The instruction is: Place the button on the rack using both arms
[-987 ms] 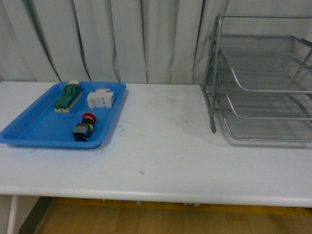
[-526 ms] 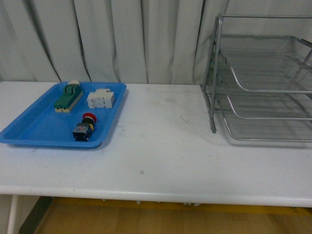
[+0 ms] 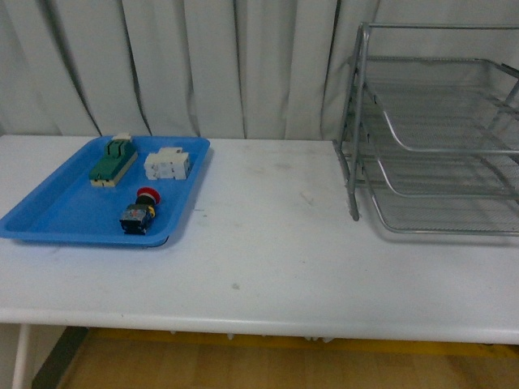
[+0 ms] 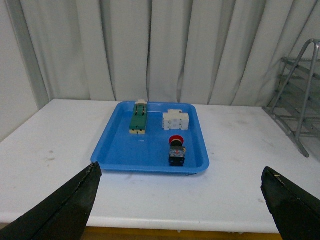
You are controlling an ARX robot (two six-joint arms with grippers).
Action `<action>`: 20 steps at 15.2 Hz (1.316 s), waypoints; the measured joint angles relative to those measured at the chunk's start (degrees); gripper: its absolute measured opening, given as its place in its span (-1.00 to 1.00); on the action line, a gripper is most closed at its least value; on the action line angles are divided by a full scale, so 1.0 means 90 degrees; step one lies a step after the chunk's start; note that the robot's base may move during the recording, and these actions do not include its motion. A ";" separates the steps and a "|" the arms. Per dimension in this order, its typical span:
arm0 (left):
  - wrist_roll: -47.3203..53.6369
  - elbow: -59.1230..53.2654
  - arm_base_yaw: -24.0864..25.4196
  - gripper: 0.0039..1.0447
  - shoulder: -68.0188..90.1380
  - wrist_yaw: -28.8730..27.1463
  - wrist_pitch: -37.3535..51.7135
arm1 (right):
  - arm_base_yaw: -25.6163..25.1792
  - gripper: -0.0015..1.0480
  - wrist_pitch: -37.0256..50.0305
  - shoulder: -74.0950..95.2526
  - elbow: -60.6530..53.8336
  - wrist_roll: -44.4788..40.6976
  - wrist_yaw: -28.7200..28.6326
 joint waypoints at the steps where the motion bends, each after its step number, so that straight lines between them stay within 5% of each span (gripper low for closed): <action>1: 0.0000 0.0000 0.0000 0.88 0.0000 -0.0002 0.0000 | 0.0223 0.87 -0.0024 0.0423 0.0000 0.0848 0.0078; 6: 0.0000 0.0000 0.0000 0.88 0.0000 -0.0002 0.0000 | 0.1331 0.87 0.0000 0.1865 0.0121 0.0967 0.0238; 20: 0.0000 0.0000 0.0000 0.88 0.0000 -0.0002 0.0000 | 0.1399 0.87 -0.0007 0.2854 0.0835 0.0525 0.0408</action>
